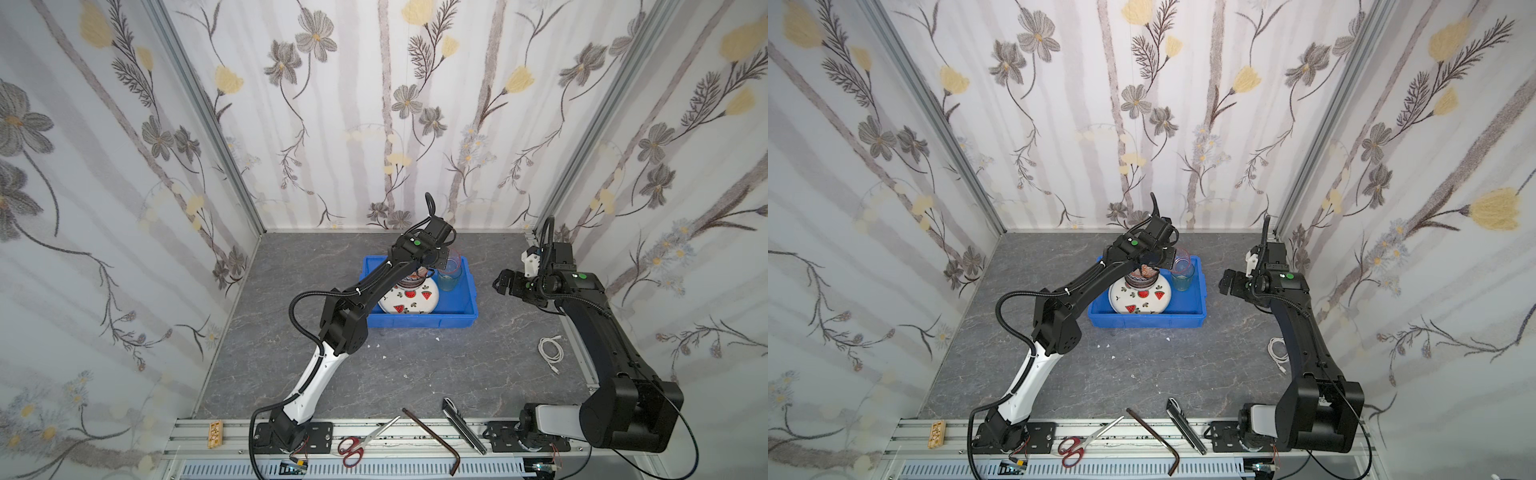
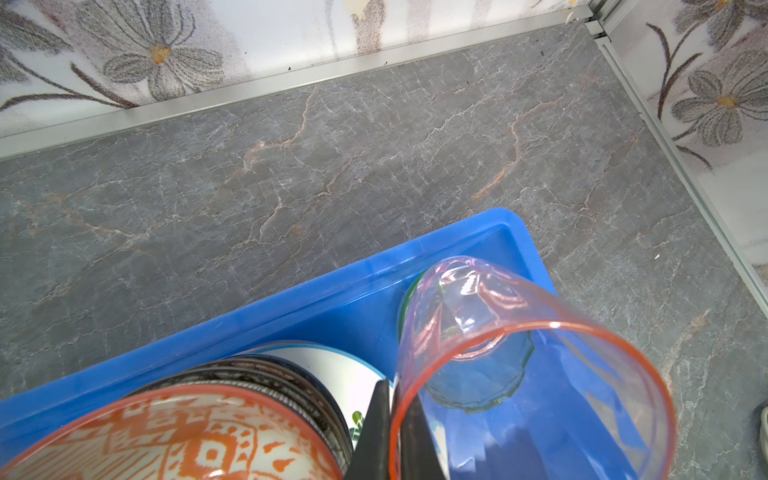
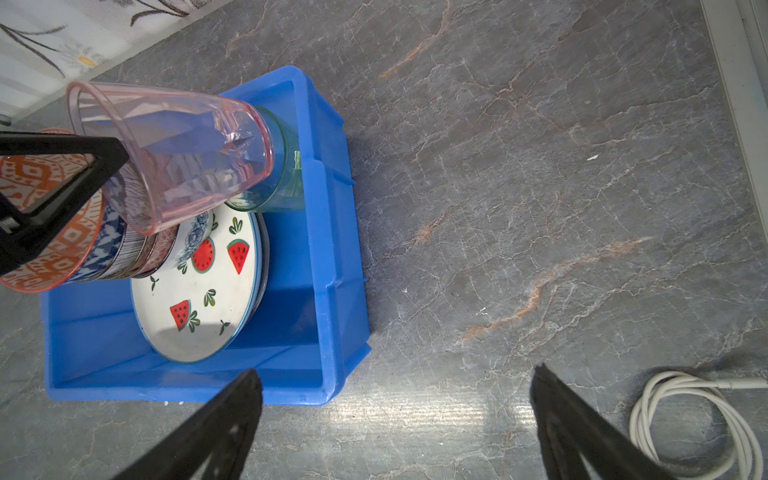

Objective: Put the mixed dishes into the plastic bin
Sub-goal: 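Lower the pink cup into the bin beside the green cup with the left gripper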

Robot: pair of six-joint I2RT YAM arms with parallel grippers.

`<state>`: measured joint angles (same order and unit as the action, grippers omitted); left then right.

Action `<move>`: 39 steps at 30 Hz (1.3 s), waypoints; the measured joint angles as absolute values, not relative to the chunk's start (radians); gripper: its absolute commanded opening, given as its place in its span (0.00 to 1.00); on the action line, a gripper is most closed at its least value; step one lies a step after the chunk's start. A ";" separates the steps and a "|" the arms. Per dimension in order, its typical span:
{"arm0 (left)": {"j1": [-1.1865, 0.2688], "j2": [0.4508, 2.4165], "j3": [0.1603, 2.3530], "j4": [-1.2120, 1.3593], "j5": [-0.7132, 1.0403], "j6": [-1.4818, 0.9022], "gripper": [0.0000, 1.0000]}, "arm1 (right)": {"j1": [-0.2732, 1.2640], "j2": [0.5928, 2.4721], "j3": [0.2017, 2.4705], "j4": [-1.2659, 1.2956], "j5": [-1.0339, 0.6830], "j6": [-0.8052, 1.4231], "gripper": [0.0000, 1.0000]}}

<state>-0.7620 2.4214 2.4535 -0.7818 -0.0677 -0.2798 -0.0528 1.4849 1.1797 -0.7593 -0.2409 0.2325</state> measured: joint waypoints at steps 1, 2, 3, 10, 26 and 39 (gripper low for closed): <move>-0.762 2.423 2.453 -0.782 -0.068 -0.280 0.00 | -0.053 1.485 1.179 -0.759 -0.241 0.233 0.99; -0.762 2.424 2.454 -0.782 -0.068 -0.280 0.00 | -0.053 1.487 1.179 -0.759 -0.241 0.233 0.99; -0.762 2.426 2.455 -0.782 -0.067 -0.280 0.00 | -0.054 1.487 1.179 -0.759 -0.241 0.231 0.99; -0.762 2.440 2.457 -0.782 -0.067 -0.280 0.00 | -0.056 1.488 1.179 -0.759 -0.241 0.230 0.99; -0.763 2.451 2.461 -0.782 -0.056 -0.280 0.06 | -0.059 1.489 1.172 -0.754 -0.253 0.230 0.99; -0.763 2.467 2.469 -0.773 -0.009 -0.288 0.17 | -0.062 1.489 1.170 -0.754 -0.253 0.230 1.00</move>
